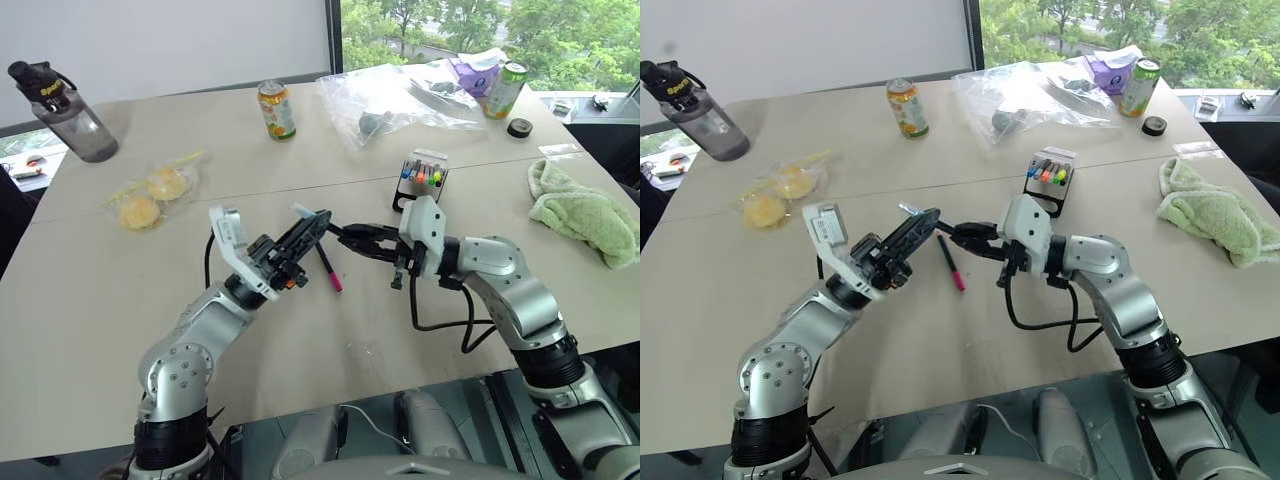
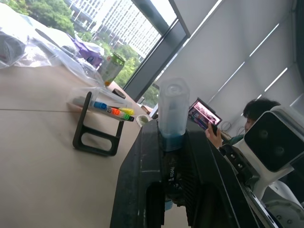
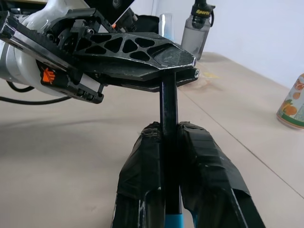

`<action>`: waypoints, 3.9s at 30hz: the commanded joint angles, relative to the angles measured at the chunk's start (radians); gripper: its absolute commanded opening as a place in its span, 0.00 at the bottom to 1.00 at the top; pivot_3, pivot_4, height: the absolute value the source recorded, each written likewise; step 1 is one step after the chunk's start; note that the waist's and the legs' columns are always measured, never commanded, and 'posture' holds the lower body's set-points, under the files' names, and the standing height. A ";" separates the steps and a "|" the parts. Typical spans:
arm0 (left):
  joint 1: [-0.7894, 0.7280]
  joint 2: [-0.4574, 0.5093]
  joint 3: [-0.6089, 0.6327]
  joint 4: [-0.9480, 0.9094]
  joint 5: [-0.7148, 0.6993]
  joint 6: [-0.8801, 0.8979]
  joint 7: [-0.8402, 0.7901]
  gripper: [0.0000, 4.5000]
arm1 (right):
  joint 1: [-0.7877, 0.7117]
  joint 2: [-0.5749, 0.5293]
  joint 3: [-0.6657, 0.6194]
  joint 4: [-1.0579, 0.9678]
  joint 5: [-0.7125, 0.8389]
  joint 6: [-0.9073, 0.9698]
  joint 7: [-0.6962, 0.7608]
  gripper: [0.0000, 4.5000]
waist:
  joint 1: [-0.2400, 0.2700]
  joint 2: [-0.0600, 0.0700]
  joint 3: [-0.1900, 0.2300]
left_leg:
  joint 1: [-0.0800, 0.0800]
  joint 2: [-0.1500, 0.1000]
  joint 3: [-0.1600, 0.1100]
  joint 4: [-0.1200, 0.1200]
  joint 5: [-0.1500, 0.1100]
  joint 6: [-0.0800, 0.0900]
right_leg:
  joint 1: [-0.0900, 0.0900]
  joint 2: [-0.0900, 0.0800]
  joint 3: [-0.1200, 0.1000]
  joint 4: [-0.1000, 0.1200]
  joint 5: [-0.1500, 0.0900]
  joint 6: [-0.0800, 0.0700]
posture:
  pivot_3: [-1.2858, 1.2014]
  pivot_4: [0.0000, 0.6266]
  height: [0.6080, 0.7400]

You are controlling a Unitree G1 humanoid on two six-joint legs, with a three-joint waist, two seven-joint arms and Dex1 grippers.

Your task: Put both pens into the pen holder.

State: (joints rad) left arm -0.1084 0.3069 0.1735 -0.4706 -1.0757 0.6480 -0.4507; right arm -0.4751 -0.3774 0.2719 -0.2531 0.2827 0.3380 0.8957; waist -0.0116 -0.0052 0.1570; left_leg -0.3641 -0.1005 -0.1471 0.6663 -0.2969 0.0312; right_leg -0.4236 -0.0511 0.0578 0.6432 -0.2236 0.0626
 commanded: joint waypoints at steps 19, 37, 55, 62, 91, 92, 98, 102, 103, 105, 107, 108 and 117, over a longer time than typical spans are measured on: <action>-0.265 0.438 -0.172 0.107 0.399 -0.086 -0.495 0.00 | -0.379 -0.072 0.189 -0.036 0.097 0.762 0.048 0.98 | -0.004 0.001 0.000 | -0.020 0.000 -0.001 0.002 0.000 0.000 | -0.020 -0.001 -0.001 0.002 0.001 -0.001 | 0.52 0.24 0.99; -0.361 0.390 -0.177 0.101 0.387 0.017 -0.472 0.00 | -0.424 0.052 0.046 0.036 0.179 0.888 -0.092 0.02 | -0.027 0.001 0.000 | -0.022 -0.001 0.000 0.003 0.000 0.000 | -0.024 -0.005 -0.009 0.006 0.001 -0.002 | 0.52 0.24 0.99; -0.186 0.341 0.046 -0.036 0.330 0.039 -0.241 0.99 | -0.300 -0.047 -0.052 0.179 -0.101 -0.147 -0.092 0.02 | -0.026 0.000 0.000 | -0.019 -0.001 0.004 0.007 0.000 0.000 | -0.024 -0.006 -0.009 0.014 0.001 -0.002 | 0.52 0.24 0.99; -0.171 0.320 0.036 -0.067 0.329 0.042 -0.184 0.99 | -0.285 -0.042 -0.029 0.379 -0.316 -0.474 -0.214 0.02 | -0.029 0.000 0.000 | -0.017 -0.001 0.006 0.007 0.001 -0.001 | -0.024 -0.005 -0.007 0.017 0.001 -0.002 | 0.52 0.24 0.99; -0.158 0.379 0.051 -0.057 0.329 0.026 -0.213 0.99 | -0.415 -0.030 -0.075 0.886 -0.480 -0.837 -0.422 0.02 | -0.033 0.000 0.000 | -0.017 0.000 0.007 0.007 0.002 -0.003 | -0.025 -0.004 -0.005 0.018 0.002 -0.003 | 0.52 0.24 0.99; -0.159 0.381 0.050 -0.057 0.329 0.025 -0.217 0.99 | -0.419 -0.030 -0.075 0.895 -0.481 -0.841 -0.423 0.02 | -0.032 0.000 0.000 | -0.016 0.000 0.007 0.007 0.002 -0.003 | -0.025 -0.004 -0.005 0.018 0.002 -0.003 | 0.52 0.24 0.99; -0.159 0.384 0.047 -0.060 0.325 0.031 -0.228 1.00 | -0.434 -0.036 -0.077 0.934 -0.489 -0.852 -0.423 0.30 | -0.032 0.000 0.000 | -0.017 0.000 0.007 0.007 0.002 -0.003 | -0.024 -0.004 -0.005 0.018 0.002 -0.003 | 0.52 0.24 0.99; -0.164 0.387 0.046 -0.052 0.326 0.031 -0.234 1.00 | -0.441 -0.040 -0.081 0.950 -0.487 -0.850 -0.420 0.72 | -0.033 0.000 0.000 | -0.017 0.000 0.007 0.007 0.002 -0.003 | -0.024 -0.004 -0.005 0.018 0.002 -0.003 | 0.52 0.24 0.99; -0.166 0.388 0.046 -0.049 0.327 0.030 -0.236 1.00 | -0.442 -0.041 -0.081 0.953 -0.487 -0.851 -0.421 0.82 | -0.033 0.000 0.000 | -0.017 0.000 0.007 0.007 0.002 -0.003 | -0.024 -0.004 -0.005 0.018 0.002 -0.003 | 0.52 0.24 0.99; -0.169 0.390 0.043 -0.043 0.329 0.027 -0.240 1.00 | -0.445 -0.043 -0.084 0.958 -0.489 -0.857 -0.429 0.98 | -0.033 0.000 0.000 | -0.017 0.000 0.007 0.007 0.002 -0.003 | -0.024 -0.004 -0.005 0.018 0.002 -0.003 | 0.52 0.24 0.99; -0.170 0.391 0.040 -0.039 0.333 0.025 -0.245 1.00 | -0.447 -0.044 -0.088 0.960 -0.489 -0.864 -0.438 0.98 | -0.033 0.000 0.000 | -0.017 0.000 0.007 0.007 0.002 -0.003 | -0.025 -0.004 -0.005 0.018 0.002 -0.003 | 0.52 0.24 0.99; -0.170 0.390 0.039 -0.039 0.335 0.024 -0.246 1.00 | -0.447 -0.045 -0.089 0.959 -0.488 -0.866 -0.441 0.98 | -0.033 0.000 0.000 | -0.017 0.000 0.007 0.007 0.002 -0.003 | -0.024 -0.004 -0.005 0.018 0.002 -0.003 | 0.52 0.24 0.99; -0.145 0.375 0.050 -0.042 0.321 0.058 -0.218 1.00 | -0.382 -0.009 -0.144 0.760 -0.281 -0.777 -0.298 0.98 | -0.034 0.000 0.000 | -0.017 0.000 0.007 0.007 0.002 -0.003 | -0.025 -0.004 -0.005 0.018 0.002 -0.003 | 0.52 0.24 0.99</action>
State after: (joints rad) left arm -0.2668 0.6801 0.1954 -0.4969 -0.7357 0.6959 -0.6834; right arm -0.8678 -0.3987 0.1567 0.6181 -0.0910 -0.4841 0.5425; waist -0.0457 -0.0054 0.1568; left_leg -0.3806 -0.1006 -0.1399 0.6727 -0.2951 0.0284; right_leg -0.4480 -0.0548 0.0531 0.6608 -0.2216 0.0595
